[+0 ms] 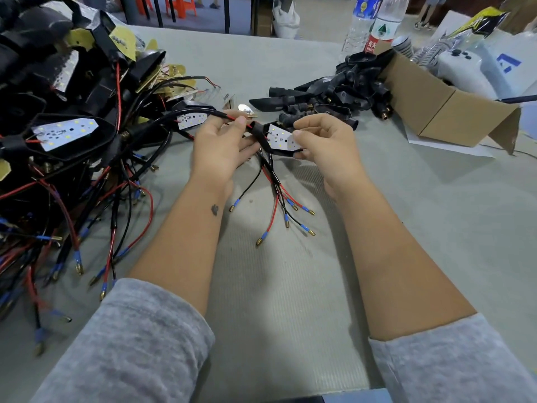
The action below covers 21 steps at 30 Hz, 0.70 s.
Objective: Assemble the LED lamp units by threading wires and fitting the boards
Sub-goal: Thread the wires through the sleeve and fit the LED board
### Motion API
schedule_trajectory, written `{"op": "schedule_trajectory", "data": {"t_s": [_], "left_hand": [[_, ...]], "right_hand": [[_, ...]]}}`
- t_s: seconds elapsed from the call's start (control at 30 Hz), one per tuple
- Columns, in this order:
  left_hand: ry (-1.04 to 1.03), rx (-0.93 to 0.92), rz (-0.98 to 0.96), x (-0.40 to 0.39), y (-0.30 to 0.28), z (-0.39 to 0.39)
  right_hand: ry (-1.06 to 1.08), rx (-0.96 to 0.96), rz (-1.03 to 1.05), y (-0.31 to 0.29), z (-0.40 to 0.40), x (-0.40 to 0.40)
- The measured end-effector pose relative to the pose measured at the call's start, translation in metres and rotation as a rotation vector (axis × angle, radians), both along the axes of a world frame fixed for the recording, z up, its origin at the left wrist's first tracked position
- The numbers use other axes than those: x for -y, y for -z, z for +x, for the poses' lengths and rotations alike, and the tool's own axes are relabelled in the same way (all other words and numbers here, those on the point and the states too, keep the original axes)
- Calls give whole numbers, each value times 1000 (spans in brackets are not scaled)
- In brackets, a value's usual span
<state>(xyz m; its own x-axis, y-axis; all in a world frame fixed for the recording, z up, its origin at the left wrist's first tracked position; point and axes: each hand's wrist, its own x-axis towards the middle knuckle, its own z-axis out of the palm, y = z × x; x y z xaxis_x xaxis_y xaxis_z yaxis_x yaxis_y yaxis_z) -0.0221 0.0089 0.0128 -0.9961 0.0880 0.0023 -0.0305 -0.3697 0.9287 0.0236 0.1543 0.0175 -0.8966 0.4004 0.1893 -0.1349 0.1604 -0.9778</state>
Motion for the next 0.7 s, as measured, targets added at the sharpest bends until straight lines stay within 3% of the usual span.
{"op": "schedule_trajectory", "data": {"t_s": [0.27,0.5,0.7], "left_hand": [[-1,28,29,0,-2,3],[-16,71,32,-2,-3,2],[-191,148,152,3,-6,-3]], "right_hand": [[-4,103,183,4,0,3],[34,106,143,5,-2,6],[57,126,99,4,-1,6]]}}
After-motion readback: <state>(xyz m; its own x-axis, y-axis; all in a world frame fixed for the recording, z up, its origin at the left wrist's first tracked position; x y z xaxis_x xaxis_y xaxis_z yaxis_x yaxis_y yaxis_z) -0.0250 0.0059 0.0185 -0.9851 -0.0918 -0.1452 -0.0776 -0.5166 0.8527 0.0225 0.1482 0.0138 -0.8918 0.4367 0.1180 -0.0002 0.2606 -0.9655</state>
